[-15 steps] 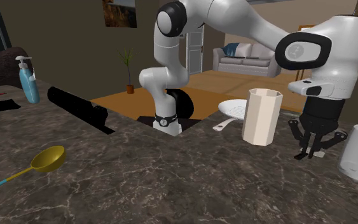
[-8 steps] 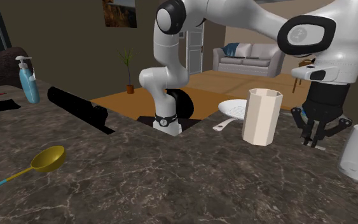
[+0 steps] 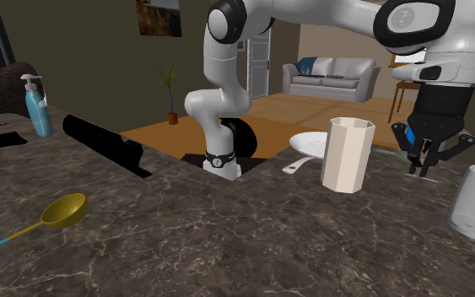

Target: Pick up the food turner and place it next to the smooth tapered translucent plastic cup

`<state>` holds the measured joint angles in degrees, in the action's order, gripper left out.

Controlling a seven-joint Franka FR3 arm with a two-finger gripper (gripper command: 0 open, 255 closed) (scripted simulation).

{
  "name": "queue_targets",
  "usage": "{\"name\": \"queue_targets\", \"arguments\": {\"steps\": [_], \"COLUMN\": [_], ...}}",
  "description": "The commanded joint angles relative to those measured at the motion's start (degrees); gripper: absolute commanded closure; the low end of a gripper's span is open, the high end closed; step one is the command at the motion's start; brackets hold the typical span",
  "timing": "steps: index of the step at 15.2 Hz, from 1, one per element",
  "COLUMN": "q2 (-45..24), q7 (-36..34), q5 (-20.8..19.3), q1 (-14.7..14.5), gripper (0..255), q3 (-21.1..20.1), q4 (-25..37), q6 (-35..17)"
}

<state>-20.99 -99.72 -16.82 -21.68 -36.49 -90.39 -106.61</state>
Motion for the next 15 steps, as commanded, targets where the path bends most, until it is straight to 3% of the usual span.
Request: {"name": "queue_targets", "arguments": {"steps": [1, 15], "q2": [0.3, 0.2], "q7": [0.3, 1.5], "q5": [0.3, 0.7], "q1": [0.0, -1.5], "gripper": [255, 255], "q3": [-0.1, -0.6], "q4": [1.1, 12.1], "q6": [1.3, 12.1]}}
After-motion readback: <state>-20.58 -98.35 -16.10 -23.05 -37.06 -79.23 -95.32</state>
